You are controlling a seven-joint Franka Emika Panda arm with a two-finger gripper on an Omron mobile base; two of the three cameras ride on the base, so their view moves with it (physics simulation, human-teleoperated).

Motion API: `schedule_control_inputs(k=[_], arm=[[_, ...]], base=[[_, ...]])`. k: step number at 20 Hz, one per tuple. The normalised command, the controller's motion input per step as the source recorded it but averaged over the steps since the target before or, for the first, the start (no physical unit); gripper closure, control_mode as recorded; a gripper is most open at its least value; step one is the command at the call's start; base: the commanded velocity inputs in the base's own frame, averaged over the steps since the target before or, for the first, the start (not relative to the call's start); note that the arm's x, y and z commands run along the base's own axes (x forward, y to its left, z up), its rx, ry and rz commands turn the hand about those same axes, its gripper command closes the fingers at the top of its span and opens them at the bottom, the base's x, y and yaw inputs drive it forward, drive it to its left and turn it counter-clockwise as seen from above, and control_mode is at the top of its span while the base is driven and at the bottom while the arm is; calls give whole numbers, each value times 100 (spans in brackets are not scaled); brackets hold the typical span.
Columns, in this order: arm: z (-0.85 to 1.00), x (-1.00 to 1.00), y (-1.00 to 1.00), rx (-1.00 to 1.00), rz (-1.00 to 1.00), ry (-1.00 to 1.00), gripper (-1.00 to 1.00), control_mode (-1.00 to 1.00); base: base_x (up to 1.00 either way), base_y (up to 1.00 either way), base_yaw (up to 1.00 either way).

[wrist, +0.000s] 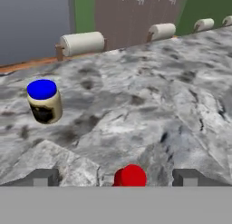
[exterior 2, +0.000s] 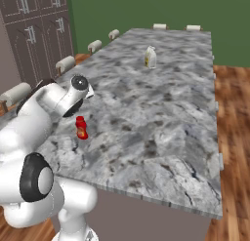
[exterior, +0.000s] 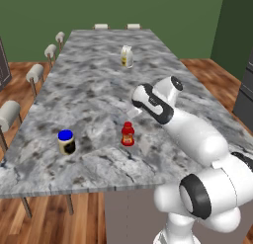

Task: Move the ketchup and mayonnaise from the cabinet to the dining counter.

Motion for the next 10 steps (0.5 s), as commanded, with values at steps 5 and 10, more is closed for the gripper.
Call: schedule_control_inputs(k=[5,10], arm=[[76,-34,0,-9,-3,33,-100,-100],[26,-75,-1,-2,-12,11,-100,-100]], base=[[0,0,0],[0,0,0]])
